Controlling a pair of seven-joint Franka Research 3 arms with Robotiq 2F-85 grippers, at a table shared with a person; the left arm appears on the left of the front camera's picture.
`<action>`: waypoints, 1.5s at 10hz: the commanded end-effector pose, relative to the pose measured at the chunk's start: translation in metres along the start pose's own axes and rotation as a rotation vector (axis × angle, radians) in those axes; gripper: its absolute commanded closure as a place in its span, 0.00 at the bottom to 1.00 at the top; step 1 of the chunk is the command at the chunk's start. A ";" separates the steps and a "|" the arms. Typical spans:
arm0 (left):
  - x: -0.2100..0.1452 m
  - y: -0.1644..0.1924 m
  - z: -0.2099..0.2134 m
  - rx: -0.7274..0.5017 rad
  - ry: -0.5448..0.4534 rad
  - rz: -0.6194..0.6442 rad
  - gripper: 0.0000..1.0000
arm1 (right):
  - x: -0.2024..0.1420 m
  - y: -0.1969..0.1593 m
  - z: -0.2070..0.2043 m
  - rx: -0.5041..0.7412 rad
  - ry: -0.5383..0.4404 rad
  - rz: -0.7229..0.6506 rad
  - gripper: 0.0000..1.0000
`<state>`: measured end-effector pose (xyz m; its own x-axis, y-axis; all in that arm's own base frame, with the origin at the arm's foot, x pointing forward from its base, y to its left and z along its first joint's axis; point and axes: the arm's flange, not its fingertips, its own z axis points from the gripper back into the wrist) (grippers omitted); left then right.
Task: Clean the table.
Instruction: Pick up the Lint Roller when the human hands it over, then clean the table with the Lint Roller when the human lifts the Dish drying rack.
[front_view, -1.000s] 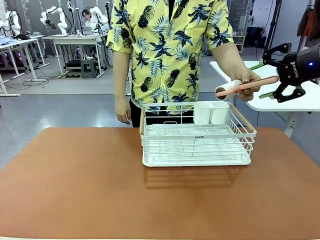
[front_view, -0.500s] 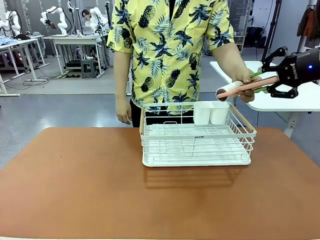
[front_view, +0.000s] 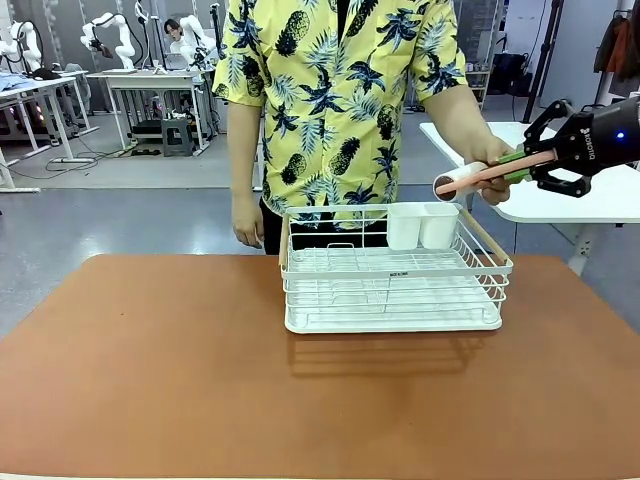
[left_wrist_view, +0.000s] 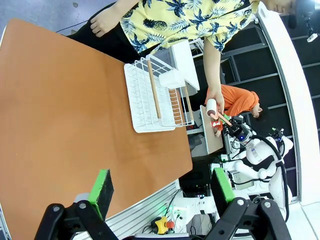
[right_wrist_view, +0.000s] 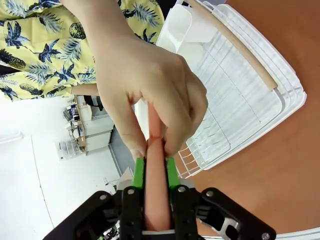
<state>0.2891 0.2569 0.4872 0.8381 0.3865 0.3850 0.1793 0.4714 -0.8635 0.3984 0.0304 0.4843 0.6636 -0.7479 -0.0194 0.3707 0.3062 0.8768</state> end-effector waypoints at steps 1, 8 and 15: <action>-0.002 -0.001 0.002 -0.022 -0.008 -0.013 0.00 | 0.002 -0.003 -0.005 0.022 -0.018 0.027 1.00; -0.002 -0.001 0.002 -0.022 -0.008 -0.013 0.00 | 0.000 0.000 0.000 0.000 0.000 0.000 1.00; -0.002 -0.001 0.002 -0.022 -0.008 -0.013 0.00 | 0.000 0.000 0.000 0.000 0.000 0.000 1.00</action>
<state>0.2891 0.2569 0.4872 0.8381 0.3865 0.3850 0.1793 0.4713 -0.8635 0.3988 0.0300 0.4832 0.6648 -0.7468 -0.0162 0.3702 0.3105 0.8755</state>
